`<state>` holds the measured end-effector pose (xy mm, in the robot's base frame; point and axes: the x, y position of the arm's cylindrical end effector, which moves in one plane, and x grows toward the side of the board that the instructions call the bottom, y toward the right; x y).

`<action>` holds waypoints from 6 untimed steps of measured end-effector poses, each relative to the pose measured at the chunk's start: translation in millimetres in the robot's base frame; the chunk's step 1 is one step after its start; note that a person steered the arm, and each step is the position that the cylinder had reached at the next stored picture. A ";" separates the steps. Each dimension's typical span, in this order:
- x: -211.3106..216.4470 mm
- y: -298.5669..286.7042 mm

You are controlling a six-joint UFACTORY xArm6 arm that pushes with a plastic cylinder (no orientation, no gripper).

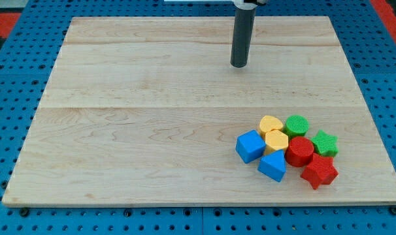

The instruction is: Move your arm to the center right

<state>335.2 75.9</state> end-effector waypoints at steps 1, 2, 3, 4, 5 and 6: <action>2.2 0.0; 6.6 0.0; 8.8 2.4; -9.1 38.5; -22.3 90.7; -22.3 100.8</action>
